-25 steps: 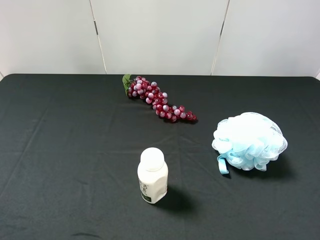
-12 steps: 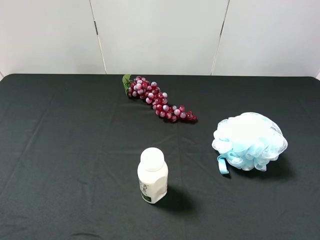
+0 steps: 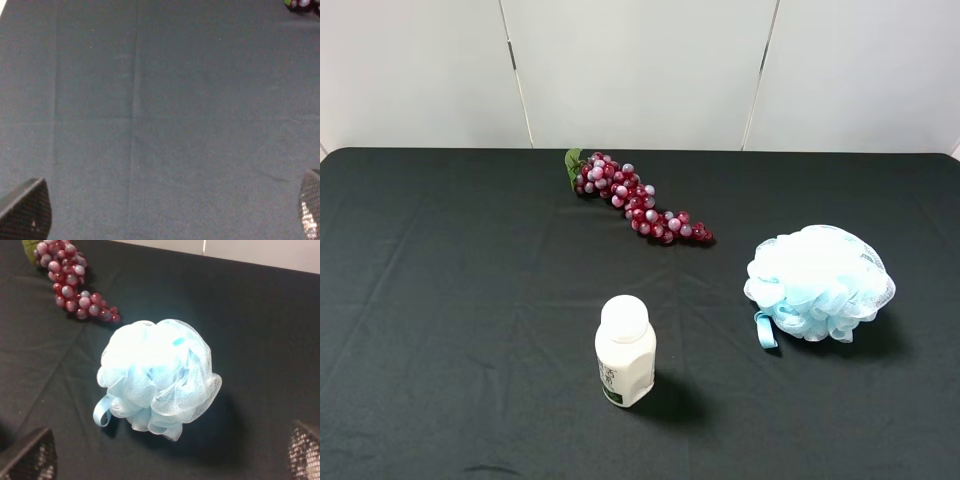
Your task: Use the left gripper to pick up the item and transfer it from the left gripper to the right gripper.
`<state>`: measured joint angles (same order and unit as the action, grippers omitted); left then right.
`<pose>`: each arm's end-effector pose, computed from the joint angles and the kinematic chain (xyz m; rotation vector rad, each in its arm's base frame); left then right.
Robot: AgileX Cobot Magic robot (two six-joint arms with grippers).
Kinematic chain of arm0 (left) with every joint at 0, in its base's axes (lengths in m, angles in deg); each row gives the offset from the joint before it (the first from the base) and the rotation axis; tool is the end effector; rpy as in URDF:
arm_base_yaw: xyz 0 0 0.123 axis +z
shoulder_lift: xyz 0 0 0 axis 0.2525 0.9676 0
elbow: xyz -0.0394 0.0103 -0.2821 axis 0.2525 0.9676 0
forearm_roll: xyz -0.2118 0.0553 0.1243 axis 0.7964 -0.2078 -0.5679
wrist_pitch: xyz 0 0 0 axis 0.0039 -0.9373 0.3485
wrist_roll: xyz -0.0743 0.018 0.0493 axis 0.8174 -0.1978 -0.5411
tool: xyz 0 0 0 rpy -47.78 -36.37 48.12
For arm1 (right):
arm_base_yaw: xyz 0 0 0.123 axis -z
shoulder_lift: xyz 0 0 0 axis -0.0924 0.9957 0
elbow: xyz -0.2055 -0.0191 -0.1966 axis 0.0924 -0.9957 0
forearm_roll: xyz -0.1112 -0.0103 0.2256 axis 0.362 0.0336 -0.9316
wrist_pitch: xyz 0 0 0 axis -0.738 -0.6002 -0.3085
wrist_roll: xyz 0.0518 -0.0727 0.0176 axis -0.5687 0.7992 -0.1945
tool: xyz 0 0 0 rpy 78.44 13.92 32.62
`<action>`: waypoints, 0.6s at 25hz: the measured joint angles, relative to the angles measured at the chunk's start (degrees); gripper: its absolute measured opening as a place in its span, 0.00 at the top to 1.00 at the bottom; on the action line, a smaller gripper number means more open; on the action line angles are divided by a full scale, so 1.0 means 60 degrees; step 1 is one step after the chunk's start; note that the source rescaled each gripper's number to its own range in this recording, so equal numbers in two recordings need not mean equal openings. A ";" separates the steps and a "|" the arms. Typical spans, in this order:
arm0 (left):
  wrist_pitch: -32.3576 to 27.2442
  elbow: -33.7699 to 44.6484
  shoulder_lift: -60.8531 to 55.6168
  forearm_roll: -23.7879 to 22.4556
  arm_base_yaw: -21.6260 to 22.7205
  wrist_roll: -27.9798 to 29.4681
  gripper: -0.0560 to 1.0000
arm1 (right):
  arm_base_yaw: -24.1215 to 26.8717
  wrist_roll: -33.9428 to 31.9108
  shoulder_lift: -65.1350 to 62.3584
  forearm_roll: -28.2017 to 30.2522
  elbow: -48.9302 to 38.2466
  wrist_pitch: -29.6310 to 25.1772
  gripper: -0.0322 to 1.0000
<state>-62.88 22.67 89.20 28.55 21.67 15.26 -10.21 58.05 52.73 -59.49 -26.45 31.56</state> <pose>-0.0044 -0.0054 0.2749 -0.0262 2.0465 0.0625 0.0002 0.0021 0.2800 -0.2845 2.0129 0.1947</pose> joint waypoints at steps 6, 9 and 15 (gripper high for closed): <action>0.0000 0.0000 0.0000 0.0000 0.0000 0.0000 0.01 | 0.1258 0.0000 -0.0090 0.0000 0.0000 0.0008 0.00; 0.0000 0.0000 0.0000 0.0000 0.0000 0.0000 0.01 | 0.1959 0.0000 -0.0266 0.0000 0.0000 0.0008 0.00; 0.0000 0.0000 0.0000 0.0000 0.0000 0.0000 0.01 | 0.2595 0.0000 -0.0274 0.0000 -0.0007 0.0008 0.00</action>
<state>-62.88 22.67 89.20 28.55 21.67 15.26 5.36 58.05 51.09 -59.49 -26.49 31.61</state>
